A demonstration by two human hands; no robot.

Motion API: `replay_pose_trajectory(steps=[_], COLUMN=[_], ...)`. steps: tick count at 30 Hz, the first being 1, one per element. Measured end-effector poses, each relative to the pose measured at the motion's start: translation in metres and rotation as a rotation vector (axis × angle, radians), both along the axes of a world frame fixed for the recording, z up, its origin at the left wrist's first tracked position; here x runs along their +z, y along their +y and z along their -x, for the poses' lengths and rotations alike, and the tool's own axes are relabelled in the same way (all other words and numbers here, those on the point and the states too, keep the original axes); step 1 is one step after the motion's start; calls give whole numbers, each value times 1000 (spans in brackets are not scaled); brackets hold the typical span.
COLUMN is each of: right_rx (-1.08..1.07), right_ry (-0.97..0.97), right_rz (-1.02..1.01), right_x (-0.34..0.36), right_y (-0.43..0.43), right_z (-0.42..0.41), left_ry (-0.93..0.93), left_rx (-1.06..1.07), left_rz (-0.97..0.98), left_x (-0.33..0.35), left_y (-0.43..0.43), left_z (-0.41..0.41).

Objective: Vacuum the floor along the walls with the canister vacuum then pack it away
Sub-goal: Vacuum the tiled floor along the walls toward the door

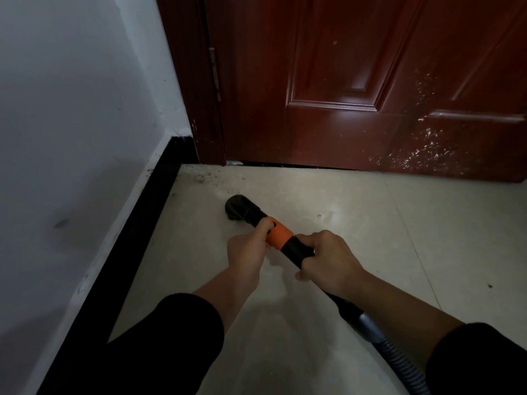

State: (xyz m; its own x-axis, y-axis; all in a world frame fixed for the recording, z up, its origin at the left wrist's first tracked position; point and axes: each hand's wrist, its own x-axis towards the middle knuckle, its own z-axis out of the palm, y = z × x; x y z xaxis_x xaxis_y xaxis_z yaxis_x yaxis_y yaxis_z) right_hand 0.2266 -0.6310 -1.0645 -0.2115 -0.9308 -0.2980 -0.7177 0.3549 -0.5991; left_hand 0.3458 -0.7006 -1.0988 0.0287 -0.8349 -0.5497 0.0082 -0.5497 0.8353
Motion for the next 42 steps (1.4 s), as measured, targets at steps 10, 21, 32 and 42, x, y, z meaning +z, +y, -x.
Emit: replay_pose_trajectory(steps=[10,21,32,42], right_rx=[-62,-143,-182,-211], right_ry=[-9,-76,-265,-366], right_rz=[70,96,106,70], right_x=[-13,-26,-25,-20], right_y=[-23,-57,-84,-113], right_z=[-5,-6,-5,-16], left_ry=[7,-45,-84,-78], left_rx=[4,-14,21,98], left_rz=[-13,36,70,81], left_x=[0,-7,-13,-13], left_y=[-28,-68,-98,-125], left_z=[7,17,22,13])
